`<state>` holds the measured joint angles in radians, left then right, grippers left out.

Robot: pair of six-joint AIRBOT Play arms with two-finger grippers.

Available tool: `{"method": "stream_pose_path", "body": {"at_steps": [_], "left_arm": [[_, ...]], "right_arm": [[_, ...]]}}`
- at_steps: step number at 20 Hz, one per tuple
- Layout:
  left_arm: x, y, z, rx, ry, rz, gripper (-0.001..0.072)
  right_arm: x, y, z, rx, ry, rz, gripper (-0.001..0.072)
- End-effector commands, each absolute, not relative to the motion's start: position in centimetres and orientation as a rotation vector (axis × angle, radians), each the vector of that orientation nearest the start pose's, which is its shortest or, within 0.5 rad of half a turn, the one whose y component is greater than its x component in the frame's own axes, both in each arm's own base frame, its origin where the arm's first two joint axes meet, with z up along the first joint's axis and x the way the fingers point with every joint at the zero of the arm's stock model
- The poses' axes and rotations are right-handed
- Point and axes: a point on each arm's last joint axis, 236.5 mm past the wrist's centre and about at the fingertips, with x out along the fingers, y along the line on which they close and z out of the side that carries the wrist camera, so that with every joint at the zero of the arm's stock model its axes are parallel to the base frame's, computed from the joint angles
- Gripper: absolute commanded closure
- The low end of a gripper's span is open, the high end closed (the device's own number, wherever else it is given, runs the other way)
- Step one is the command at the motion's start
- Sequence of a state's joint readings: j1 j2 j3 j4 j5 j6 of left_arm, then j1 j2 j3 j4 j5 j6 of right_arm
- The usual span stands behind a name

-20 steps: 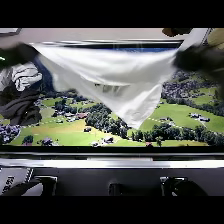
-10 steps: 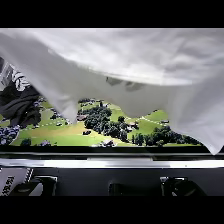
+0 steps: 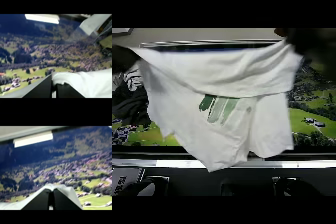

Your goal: Fold the clothes and pants, and hang the long-sleeved shirts on hangers.

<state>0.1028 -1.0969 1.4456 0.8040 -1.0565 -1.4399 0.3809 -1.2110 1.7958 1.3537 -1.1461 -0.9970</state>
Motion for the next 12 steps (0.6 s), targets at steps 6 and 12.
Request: {"method": "stream_pose_path", "body": {"at_steps": [6,12], "left_arm": [[50.8,-8.2,-0.8,-0.737,1.07,-0.243,0.0689],[50.9,-8.6,-5.1,-0.813,1.143,-0.221,0.0689]], "right_arm": [[55.7,19.7,2.2,0.648,1.09,0.252,0.0679],[55.0,18.9,0.0,0.675,1.176,0.304,0.0492]]}}
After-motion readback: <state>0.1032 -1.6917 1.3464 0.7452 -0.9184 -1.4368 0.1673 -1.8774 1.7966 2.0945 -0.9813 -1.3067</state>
